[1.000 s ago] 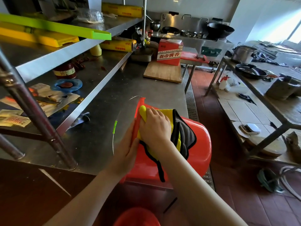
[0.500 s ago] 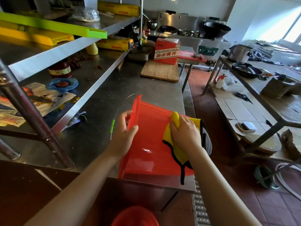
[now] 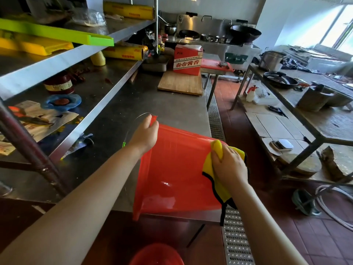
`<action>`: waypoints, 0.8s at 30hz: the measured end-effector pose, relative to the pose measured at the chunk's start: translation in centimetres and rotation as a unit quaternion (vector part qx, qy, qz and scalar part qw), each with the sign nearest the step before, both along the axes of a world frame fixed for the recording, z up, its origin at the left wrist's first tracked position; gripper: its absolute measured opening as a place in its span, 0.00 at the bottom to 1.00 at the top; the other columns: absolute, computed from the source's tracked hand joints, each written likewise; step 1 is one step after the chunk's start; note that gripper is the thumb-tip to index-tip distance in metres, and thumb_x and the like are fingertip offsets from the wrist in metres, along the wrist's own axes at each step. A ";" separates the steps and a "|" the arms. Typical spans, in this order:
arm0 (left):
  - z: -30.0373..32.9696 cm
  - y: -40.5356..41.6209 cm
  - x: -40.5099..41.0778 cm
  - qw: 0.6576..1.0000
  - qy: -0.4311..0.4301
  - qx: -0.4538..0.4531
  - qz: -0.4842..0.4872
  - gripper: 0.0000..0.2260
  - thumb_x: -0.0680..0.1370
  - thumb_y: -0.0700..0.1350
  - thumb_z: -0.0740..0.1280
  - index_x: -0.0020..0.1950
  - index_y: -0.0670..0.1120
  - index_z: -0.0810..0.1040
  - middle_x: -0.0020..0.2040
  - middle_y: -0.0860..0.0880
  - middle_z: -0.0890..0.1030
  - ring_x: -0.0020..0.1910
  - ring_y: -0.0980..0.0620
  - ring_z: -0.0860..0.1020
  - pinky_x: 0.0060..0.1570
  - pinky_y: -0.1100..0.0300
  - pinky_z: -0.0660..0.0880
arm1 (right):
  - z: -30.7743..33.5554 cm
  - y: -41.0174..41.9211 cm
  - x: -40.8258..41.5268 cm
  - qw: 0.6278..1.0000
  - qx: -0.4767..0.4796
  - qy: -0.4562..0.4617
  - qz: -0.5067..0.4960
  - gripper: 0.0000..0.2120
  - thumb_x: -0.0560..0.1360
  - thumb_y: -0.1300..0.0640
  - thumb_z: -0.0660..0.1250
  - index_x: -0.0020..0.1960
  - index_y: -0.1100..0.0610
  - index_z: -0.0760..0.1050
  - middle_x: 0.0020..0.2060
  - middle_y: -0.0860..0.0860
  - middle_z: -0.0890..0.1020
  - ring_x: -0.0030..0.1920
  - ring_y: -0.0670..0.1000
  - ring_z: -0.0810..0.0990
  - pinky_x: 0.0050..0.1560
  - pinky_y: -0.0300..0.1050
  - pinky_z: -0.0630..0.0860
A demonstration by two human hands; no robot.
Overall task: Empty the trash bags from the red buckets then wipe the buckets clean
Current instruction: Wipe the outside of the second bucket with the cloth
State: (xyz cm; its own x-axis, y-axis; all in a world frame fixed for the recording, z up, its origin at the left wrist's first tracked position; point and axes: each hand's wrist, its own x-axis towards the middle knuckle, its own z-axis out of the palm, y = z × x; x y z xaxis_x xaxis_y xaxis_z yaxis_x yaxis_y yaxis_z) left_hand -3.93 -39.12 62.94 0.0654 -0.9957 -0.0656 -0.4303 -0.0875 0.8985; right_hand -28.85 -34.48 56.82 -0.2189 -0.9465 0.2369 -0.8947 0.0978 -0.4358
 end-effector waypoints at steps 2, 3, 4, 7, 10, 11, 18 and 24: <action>-0.5 0.9 0.2 1.000 -0.006 -0.018 0.004 0.23 0.86 0.52 0.50 0.81 0.51 0.55 0.80 0.50 0.58 0.78 0.50 0.58 0.74 0.53 0.57 | 0.6 -0.6 -1.2 0.997 0.046 -0.031 -0.053 0.23 0.81 0.38 0.50 0.59 0.51 0.75 0.57 0.54 0.81 0.59 0.62 0.77 0.56 0.53 0.72; -0.8 1.5 0.3 1.000 -0.001 -0.028 0.006 0.23 0.86 0.51 0.51 0.81 0.51 0.55 0.80 0.51 0.58 0.78 0.50 0.58 0.74 0.54 0.56 | 0.8 -0.9 -1.7 0.994 0.064 -0.046 -0.074 0.24 0.81 0.37 0.48 0.56 0.51 0.75 0.55 0.56 0.81 0.57 0.63 0.77 0.54 0.54 0.73; -1.2 2.1 0.3 0.999 0.006 -0.039 0.009 0.22 0.86 0.51 0.51 0.81 0.51 0.55 0.80 0.52 0.58 0.78 0.52 0.58 0.74 0.55 0.56 | 1.0 -1.3 -2.0 0.992 0.078 -0.052 -0.087 0.25 0.81 0.36 0.47 0.54 0.52 0.75 0.54 0.57 0.81 0.56 0.64 0.78 0.53 0.54 0.73; -2.3 3.5 0.3 0.997 0.030 -0.067 0.014 0.22 0.86 0.50 0.52 0.81 0.52 0.56 0.80 0.53 0.58 0.78 0.54 0.57 0.74 0.57 0.55 | 1.2 -2.0 -1.9 0.991 0.093 -0.027 -0.089 0.26 0.81 0.37 0.45 0.54 0.52 0.75 0.54 0.57 0.81 0.56 0.63 0.78 0.52 0.53 0.72; -3.1 4.6 0.3 0.994 0.054 -0.093 0.005 0.23 0.86 0.49 0.52 0.81 0.49 0.54 0.80 0.53 0.57 0.78 0.59 0.55 0.72 0.65 0.53 | 1.5 -2.0 -0.6 0.994 0.080 0.021 -0.077 0.25 0.82 0.39 0.46 0.54 0.53 0.76 0.55 0.55 0.81 0.57 0.62 0.78 0.53 0.51 0.72; -3.2 4.9 0.3 0.994 0.053 -0.099 0.000 0.23 0.86 0.49 0.51 0.81 0.49 0.54 0.80 0.54 0.56 0.77 0.60 0.54 0.72 0.66 0.52 | 1.6 -1.9 -0.1 0.994 0.073 0.036 -0.068 0.25 0.82 0.40 0.46 0.54 0.53 0.77 0.56 0.54 0.82 0.57 0.61 0.78 0.53 0.50 0.71; -4.1 6.1 0.8 0.992 0.063 -0.107 -0.012 0.22 0.86 0.50 0.50 0.81 0.51 0.54 0.80 0.56 0.56 0.75 0.67 0.53 0.72 0.68 0.51 | 2.5 -1.0 5.5 0.997 0.027 0.076 0.006 0.22 0.83 0.41 0.50 0.52 0.54 0.76 0.53 0.53 0.83 0.57 0.58 0.78 0.53 0.49 0.71; -4.9 6.8 1.3 0.989 0.080 -0.121 -0.008 0.22 0.84 0.55 0.52 0.78 0.58 0.57 0.78 0.60 0.58 0.76 0.64 0.57 0.78 0.53 0.54 | 4.7 -0.5 13.3 0.990 -0.013 0.082 0.117 0.17 0.81 0.44 0.54 0.57 0.52 0.76 0.55 0.52 0.82 0.57 0.57 0.79 0.55 0.48 0.70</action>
State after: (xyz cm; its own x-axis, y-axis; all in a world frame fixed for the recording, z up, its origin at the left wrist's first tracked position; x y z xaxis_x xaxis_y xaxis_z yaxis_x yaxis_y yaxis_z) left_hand -2.58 -32.31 58.07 0.0574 -0.9844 0.1664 -0.2811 0.1439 0.9488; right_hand -15.52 -35.03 61.48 0.0484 -0.9598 0.2766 -0.9506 -0.1292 -0.2821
